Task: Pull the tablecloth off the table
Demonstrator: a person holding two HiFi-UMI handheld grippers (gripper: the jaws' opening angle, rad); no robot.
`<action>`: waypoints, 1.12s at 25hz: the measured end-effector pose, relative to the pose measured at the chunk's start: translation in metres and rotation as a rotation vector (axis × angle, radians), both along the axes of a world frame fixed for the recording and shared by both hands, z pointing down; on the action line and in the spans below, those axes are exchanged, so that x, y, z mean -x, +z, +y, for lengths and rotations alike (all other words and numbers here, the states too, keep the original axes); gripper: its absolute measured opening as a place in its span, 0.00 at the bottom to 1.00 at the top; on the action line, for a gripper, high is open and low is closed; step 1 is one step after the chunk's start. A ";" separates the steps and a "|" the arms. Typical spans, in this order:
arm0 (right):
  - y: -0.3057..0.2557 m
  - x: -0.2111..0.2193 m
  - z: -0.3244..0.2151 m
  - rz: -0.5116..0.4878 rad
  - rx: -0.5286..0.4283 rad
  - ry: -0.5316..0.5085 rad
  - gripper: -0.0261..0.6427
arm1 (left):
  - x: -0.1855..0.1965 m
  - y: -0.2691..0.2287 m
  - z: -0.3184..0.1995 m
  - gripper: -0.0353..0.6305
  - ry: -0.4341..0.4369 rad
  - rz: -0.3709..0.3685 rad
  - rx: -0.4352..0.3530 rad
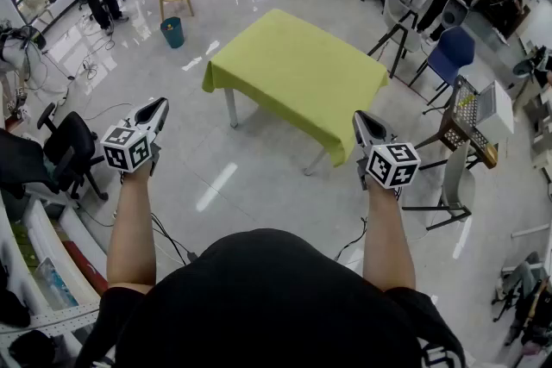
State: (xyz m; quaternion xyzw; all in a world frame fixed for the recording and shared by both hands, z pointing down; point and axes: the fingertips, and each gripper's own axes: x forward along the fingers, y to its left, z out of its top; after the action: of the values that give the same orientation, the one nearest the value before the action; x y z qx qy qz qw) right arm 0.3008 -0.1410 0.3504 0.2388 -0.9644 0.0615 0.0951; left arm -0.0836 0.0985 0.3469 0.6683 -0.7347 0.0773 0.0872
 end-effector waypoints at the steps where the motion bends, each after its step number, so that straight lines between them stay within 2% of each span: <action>1: 0.000 0.000 -0.001 0.000 0.001 -0.002 0.06 | -0.002 0.001 -0.001 0.11 0.004 0.001 0.005; 8: 0.003 0.004 -0.008 0.010 0.001 -0.020 0.06 | -0.009 0.007 -0.005 0.11 0.006 0.004 0.028; 19: 0.008 -0.001 -0.033 -0.050 0.051 -0.013 0.06 | -0.026 0.010 -0.019 0.11 0.006 0.005 0.042; 28: 0.017 0.022 -0.051 -0.024 0.053 0.011 0.06 | 0.009 0.019 -0.030 0.11 -0.006 0.028 0.047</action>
State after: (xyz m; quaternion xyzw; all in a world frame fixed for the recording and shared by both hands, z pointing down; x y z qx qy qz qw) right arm 0.2790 -0.1923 0.3674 0.2409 -0.9622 0.0903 0.0897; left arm -0.0927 0.0690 0.3662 0.6649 -0.7334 0.0848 0.1133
